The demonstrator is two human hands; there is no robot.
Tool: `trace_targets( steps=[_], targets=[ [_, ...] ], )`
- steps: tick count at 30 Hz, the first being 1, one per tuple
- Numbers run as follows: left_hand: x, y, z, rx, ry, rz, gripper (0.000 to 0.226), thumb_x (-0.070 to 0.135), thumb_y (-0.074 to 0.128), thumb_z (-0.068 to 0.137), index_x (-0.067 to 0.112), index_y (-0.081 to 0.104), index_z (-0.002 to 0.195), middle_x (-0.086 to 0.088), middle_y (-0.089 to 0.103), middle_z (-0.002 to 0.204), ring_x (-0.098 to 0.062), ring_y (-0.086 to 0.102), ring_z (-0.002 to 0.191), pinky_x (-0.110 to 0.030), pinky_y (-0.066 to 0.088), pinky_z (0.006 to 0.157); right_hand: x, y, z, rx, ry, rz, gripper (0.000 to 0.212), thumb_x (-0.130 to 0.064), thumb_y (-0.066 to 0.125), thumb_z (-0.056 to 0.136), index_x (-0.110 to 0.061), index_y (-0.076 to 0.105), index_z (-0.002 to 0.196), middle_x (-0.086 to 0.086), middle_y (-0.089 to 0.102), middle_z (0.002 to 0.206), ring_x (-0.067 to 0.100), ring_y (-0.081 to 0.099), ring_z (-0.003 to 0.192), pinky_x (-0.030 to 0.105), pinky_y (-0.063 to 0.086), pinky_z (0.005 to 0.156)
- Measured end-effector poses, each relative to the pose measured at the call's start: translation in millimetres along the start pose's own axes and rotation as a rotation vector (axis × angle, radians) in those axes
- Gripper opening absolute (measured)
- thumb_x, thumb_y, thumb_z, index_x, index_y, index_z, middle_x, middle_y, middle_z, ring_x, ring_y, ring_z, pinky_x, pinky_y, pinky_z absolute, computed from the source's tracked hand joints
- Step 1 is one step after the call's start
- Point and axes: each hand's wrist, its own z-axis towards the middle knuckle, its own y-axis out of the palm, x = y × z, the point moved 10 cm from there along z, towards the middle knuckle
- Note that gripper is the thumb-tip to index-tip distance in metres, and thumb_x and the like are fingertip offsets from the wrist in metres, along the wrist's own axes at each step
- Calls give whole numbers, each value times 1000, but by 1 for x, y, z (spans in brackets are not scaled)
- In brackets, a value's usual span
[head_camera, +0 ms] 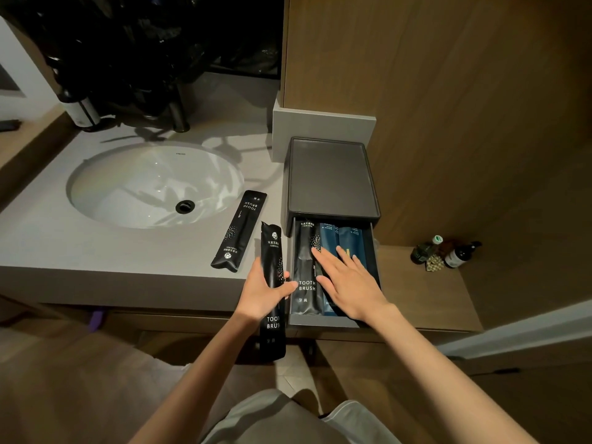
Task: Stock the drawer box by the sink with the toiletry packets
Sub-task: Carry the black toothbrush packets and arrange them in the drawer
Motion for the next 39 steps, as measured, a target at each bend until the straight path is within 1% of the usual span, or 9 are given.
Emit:
trace_targets(
  steps=[5, 11, 16, 22, 25, 29, 33, 37, 39],
  targets=[
    [2, 1, -2, -12, 8, -2, 48, 6, 75, 77, 14, 51, 117, -6, 66, 98, -9, 65, 86, -9, 48, 65, 1, 3, -1, -16, 34, -66, 59, -52, 18, 100, -36, -7, 151, -12, -2, 161, 24, -6, 149, 40, 2, 120],
    [3, 0, -3, -13, 18, 6, 44, 8, 75, 77, 13, 51, 114, -5, 66, 94, -8, 65, 82, -15, 51, 72, 9, 10, -5, -83, 57, -83, 65, -60, 12, 92, -39, -11, 149, -11, -10, 160, 26, -12, 148, 40, 2, 120],
    [5, 1, -5, -20, 29, 6, 40, 7, 73, 80, 10, 51, 113, -10, 65, 97, -8, 63, 76, -6, 46, 59, 15, 12, -6, -122, 40, -102, 68, -59, 12, 93, -33, -13, 150, -11, -14, 160, 25, -14, 147, 40, 1, 120],
    [5, 0, -4, -21, 19, 13, 43, 9, 74, 79, 14, 51, 114, -4, 66, 100, -6, 63, 85, -2, 44, 59, 16, 10, -4, -126, 59, -115, 64, -38, 24, 103, -21, -13, 151, -6, -15, 160, 22, -14, 148, 41, -1, 121],
    [5, 0, -5, -22, 23, 1, 45, 8, 74, 78, 15, 51, 116, -6, 67, 100, -10, 65, 89, -6, 46, 63, 11, -1, -4, -84, 66, -54, 65, -29, 32, 102, -21, -10, 152, -4, -9, 161, 21, -9, 149, 40, 0, 121],
    [6, -1, -6, -23, 38, 5, 46, 9, 74, 78, 16, 51, 117, -5, 67, 99, -6, 65, 86, -9, 46, 65, -8, -14, 7, 33, 18, 51, 66, -42, 33, 101, -27, -5, 153, -4, -9, 161, 19, -12, 148, 41, 1, 121],
    [10, 0, -7, -41, 63, 26, 45, 8, 73, 79, 19, 48, 115, 7, 62, 96, 3, 60, 81, -2, 43, 64, -10, 1, 23, -2, 22, 77, 67, -53, 26, 99, -29, -8, 152, -2, -15, 160, 21, -20, 146, 45, -3, 121],
    [8, 0, -4, -38, 60, 20, 49, 8, 75, 77, 17, 50, 118, 0, 65, 100, -6, 63, 95, -22, 48, 85, -9, 18, 32, -39, 53, -10, 70, -58, 17, 96, -28, -17, 150, 0, -24, 157, 22, -30, 142, 47, -13, 118],
    [7, 0, -2, -40, 55, 25, 50, 7, 75, 76, 15, 50, 119, -1, 66, 100, -8, 63, 97, -24, 49, 86, -10, 22, 35, -33, 67, -21, 71, -58, 17, 96, -27, -19, 149, 1, -27, 157, 23, -32, 141, 47, -16, 116]
  ],
)
